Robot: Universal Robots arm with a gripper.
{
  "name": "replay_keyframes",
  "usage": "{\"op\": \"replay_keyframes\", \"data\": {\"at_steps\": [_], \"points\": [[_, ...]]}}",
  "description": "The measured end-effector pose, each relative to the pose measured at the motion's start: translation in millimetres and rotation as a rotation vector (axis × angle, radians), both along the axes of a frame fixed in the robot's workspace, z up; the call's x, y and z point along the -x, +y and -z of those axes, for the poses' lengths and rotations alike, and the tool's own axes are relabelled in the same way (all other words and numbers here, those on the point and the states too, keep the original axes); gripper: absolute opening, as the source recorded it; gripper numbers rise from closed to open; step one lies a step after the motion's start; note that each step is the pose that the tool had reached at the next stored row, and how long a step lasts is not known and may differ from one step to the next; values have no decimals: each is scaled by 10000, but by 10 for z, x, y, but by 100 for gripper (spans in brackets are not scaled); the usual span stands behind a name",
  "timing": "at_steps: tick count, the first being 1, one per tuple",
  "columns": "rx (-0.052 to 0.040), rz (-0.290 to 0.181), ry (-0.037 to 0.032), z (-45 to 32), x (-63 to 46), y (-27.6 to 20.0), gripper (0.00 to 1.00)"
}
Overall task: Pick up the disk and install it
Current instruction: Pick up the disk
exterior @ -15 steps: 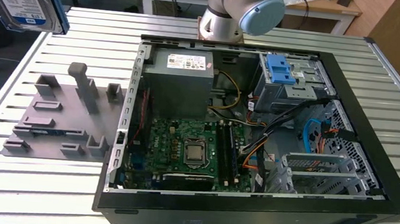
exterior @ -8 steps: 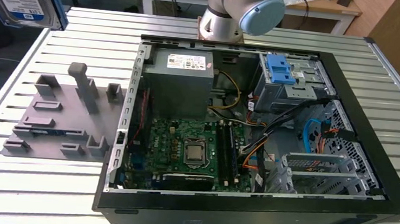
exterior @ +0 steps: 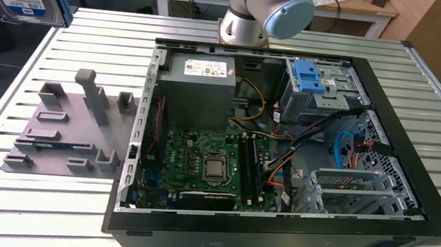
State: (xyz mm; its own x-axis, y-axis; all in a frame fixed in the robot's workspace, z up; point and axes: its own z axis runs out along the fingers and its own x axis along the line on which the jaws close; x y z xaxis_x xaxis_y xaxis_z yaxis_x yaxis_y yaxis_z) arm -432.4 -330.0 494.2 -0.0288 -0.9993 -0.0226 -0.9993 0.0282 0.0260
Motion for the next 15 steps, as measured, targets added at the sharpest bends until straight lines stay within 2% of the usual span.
{"op": "replay_keyframes", "data": {"at_steps": [7,15], "points": [[-1,-1,-2,-1,1,-7,36],[-1,0,-3,0,-3,-124,36]]}}
